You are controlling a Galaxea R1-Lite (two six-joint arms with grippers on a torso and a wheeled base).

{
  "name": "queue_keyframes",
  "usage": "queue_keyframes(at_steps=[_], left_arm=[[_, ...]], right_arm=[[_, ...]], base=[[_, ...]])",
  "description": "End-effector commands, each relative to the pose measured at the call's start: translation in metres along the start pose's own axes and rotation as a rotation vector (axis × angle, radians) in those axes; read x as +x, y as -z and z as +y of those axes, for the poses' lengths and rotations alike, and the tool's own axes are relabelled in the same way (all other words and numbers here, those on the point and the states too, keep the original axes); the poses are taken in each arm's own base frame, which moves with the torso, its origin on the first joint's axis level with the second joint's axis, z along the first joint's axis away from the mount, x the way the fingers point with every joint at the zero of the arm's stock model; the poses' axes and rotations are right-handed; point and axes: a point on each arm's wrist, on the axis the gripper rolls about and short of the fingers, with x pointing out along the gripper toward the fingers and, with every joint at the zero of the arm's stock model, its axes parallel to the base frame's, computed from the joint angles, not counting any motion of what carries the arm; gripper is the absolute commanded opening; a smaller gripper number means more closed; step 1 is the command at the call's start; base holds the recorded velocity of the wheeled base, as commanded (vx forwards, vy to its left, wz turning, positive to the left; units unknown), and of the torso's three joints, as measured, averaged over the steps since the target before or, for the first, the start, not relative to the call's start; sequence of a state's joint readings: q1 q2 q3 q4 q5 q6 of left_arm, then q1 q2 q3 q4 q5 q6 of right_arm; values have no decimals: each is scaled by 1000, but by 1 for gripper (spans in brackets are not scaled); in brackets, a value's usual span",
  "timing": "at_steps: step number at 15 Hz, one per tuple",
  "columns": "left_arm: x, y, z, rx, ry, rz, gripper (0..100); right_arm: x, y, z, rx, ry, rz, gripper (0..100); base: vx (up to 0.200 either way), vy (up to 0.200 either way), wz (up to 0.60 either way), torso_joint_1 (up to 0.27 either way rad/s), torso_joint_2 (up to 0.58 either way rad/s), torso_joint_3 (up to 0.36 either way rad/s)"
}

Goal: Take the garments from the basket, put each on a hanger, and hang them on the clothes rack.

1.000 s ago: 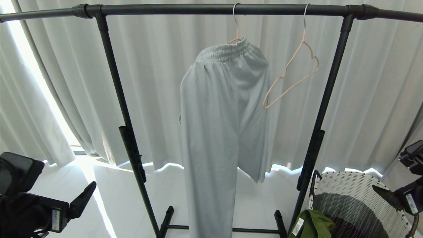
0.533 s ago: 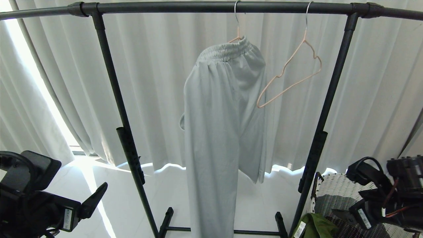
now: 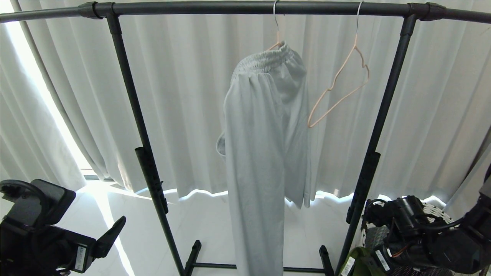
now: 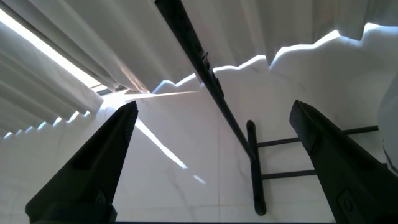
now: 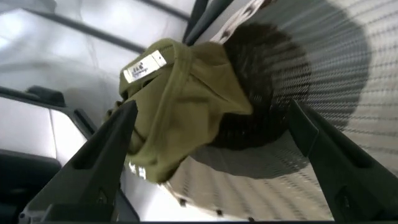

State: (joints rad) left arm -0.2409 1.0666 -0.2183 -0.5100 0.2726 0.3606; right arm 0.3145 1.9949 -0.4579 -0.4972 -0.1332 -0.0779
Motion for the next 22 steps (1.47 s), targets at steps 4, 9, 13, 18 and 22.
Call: queue_keyframes(at_steps=[4, 9, 13, 18, 22], left_arm=[[0, 4, -2, 7, 11, 13, 100], [-1, 4, -3, 6, 15, 8, 100], [-2, 4, -3, 7, 14, 7, 100], [-2, 5, -3, 6, 15, 8, 100], [-2, 4, -3, 5, 14, 5, 100]], right_arm=[[26, 8, 3, -10, 72, 96, 100], [29, 6, 3, -7, 73, 95, 100], [41, -4, 7, 55, 78, 75, 100], [41, -3, 7, 55, 100, 82, 0], [30, -8, 5, 62, 110, 53, 0]], base=[[0, 0, 0, 0, 0, 0], [0, 0, 0, 0, 0, 0], [0, 0, 0, 0, 0, 0], [0, 0, 0, 0, 0, 0], [0, 0, 0, 0, 0, 0]])
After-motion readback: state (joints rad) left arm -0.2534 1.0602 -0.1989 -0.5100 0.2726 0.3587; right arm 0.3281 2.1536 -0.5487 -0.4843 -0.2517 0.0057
